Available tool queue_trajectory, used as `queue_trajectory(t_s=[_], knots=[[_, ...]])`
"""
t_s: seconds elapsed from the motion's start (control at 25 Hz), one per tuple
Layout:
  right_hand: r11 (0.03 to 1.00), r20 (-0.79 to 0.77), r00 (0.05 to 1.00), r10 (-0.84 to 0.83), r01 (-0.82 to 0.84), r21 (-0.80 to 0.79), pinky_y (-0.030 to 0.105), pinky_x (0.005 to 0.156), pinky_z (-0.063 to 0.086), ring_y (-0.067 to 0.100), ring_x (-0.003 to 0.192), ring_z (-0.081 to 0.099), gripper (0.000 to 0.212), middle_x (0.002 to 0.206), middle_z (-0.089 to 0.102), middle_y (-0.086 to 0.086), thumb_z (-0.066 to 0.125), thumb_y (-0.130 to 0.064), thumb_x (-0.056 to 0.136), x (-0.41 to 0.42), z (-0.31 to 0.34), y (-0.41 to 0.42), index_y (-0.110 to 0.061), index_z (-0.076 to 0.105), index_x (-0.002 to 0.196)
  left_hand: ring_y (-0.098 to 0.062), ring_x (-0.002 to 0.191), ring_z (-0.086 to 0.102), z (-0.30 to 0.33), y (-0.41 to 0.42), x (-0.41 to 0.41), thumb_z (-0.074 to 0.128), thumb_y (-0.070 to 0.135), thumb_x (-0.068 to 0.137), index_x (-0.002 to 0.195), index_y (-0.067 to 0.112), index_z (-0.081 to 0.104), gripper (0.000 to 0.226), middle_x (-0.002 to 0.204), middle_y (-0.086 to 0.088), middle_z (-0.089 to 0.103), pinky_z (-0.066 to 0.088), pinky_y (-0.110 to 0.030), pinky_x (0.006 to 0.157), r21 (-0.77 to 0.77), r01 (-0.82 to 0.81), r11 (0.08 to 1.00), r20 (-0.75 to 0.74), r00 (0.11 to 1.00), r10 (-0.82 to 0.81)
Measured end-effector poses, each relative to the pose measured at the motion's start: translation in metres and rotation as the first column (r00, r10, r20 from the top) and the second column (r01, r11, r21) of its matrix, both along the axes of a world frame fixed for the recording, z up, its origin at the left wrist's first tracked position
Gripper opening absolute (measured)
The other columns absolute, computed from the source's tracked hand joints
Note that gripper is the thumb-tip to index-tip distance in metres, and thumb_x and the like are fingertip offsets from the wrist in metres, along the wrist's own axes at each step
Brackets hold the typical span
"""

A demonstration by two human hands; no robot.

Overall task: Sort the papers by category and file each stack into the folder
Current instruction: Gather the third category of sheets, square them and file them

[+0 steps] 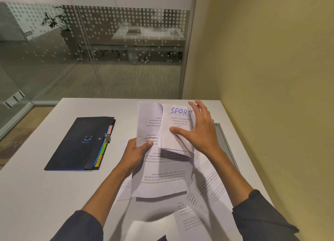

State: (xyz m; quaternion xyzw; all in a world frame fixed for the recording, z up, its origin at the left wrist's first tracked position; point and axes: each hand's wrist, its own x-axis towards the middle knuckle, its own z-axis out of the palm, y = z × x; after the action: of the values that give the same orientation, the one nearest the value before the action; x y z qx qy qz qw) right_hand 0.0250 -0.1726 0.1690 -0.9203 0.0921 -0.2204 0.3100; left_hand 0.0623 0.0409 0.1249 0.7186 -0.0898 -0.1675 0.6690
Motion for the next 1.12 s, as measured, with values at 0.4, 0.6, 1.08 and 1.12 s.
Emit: queue_trajectory(t_s=[0.4,0.6,1.08,1.12], knots=[[0.972,0.288,0.958,-0.011,0.079,-0.223,0.039,0.094,0.041,0.013,0.093,0.061,0.053,0.111,0.069,-0.003,0.066,-0.065,0.078,-0.003,-0.007,-0.003,-0.019,0.066,0.103,-0.010,0.081,0.072,-0.003,0.002,0.002,0.056,0.016,0.096,0.101,0.023,0.066,0.014,0.089,0.009,0.075,0.054,-0.017,0.061,-0.022,-0.004,1.000,0.004,1.000,0.004],[0.971,0.360,0.905,0.227,-0.182,-0.154,0.036,0.079,0.054,0.013,0.092,0.068,0.043,0.105,0.074,-0.003,0.059,-0.054,0.089,-0.022,-0.016,0.021,-0.016,0.072,0.101,-0.015,0.085,0.073,-0.006,0.003,0.005,0.057,0.015,0.095,0.102,0.023,0.067,0.014,0.094,0.003,0.076,0.057,-0.024,0.068,-0.051,-0.027,0.998,-0.003,1.000,0.027],[0.603,-0.120,0.980,0.155,0.002,0.797,0.025,0.077,0.059,0.009,0.090,0.073,0.025,0.111,0.074,0.004,0.072,-0.017,0.088,-0.026,-0.053,0.006,-0.021,0.066,0.112,-0.016,0.091,0.072,-0.010,0.011,0.009,0.056,0.017,0.095,0.109,0.019,0.066,0.018,0.102,0.001,0.075,0.057,-0.024,0.070,-0.121,-0.007,0.993,-0.080,0.997,-0.003],[0.585,-0.161,0.970,0.182,0.025,0.811,0.021,0.071,0.058,0.010,0.087,0.073,0.022,0.110,0.074,0.006,0.069,-0.013,0.090,-0.026,-0.060,0.003,-0.018,0.068,0.111,-0.014,0.092,0.072,-0.013,0.012,0.010,0.057,0.017,0.095,0.109,0.020,0.066,0.017,0.103,0.003,0.075,0.057,-0.023,0.071,-0.108,0.009,0.994,-0.080,0.997,-0.017]])
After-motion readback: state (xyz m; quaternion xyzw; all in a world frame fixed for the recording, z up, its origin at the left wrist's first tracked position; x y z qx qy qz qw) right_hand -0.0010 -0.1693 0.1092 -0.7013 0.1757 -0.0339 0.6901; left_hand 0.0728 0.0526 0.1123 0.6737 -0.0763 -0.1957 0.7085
